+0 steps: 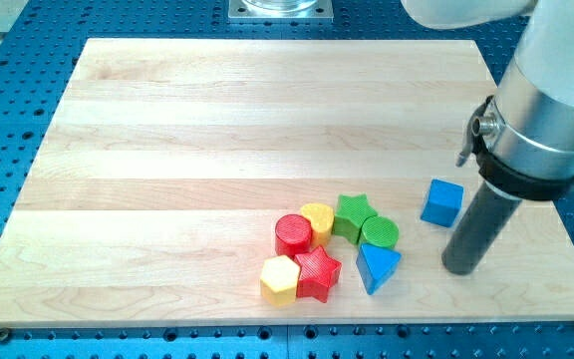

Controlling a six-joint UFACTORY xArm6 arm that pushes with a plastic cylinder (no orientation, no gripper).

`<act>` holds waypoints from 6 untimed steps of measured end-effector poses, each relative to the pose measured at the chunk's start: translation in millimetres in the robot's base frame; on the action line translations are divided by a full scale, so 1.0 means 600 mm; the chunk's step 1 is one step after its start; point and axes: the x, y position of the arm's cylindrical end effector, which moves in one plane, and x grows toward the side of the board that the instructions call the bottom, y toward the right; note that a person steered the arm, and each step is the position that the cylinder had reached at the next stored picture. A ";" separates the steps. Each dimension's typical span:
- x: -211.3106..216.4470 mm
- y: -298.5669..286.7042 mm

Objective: Push the triangle into the red star

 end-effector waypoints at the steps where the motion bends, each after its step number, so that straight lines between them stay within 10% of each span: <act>1: 0.036 -0.046; 6: 0.002 -0.157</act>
